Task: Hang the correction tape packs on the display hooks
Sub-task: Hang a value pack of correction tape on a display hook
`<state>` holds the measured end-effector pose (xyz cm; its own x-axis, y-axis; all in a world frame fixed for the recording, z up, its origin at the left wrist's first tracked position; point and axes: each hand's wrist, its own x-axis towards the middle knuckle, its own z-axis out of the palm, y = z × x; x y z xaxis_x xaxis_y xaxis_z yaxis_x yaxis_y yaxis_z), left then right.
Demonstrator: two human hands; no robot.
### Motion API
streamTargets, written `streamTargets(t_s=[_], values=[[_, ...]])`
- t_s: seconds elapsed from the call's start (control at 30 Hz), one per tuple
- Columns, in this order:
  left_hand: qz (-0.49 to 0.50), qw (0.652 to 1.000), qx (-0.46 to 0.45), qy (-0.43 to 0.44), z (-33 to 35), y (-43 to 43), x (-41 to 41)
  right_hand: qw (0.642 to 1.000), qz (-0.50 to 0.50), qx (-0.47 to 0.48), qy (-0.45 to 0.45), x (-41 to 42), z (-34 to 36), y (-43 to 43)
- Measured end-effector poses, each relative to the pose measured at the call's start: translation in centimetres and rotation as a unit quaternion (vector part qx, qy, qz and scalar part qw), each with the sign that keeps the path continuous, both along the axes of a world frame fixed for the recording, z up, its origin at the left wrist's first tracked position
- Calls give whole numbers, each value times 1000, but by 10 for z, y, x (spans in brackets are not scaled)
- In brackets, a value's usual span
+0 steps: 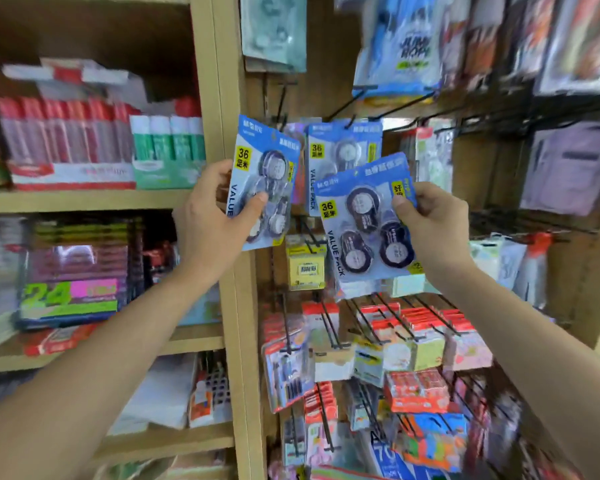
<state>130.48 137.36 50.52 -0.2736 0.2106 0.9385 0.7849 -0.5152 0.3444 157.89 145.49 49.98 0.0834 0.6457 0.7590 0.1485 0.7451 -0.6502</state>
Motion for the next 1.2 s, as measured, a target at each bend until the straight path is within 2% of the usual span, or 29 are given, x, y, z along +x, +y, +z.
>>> streamTargets(t_s=[0.13,0.27,0.37,0.57,0.77,0.87,0.93,1.0,1.03,1.1,1.2], values=[[4,1000,15,25,30,14,-6,1000,1,3,14,-5,39,20],[57,996,38,54,50,34,-15,999,6,1,40,-11,68,39],[103,989,68,87,52,48,-15,1000,8,-1,27,-13,79,50],[170,969,122,130,34,65,-16,1000,-7,-14,25,-22,77,77],[157,970,138,121,39,67,-14,995,13,-72,63,-37,71,102],[158,972,126,124,37,67,-16,995,-70,-40,61,-46,61,104],[156,971,127,128,36,67,-17,985,-153,80,26,-50,52,98],[157,971,127,129,37,68,-16,952,-208,210,-79,-56,44,91],[157,971,128,130,37,68,-16,931,-224,247,-150,-59,40,89],[160,970,128,129,36,69,-16,898,-243,245,-271,-68,33,92],[156,973,120,122,35,69,-17,882,-250,204,-345,-74,30,95]])
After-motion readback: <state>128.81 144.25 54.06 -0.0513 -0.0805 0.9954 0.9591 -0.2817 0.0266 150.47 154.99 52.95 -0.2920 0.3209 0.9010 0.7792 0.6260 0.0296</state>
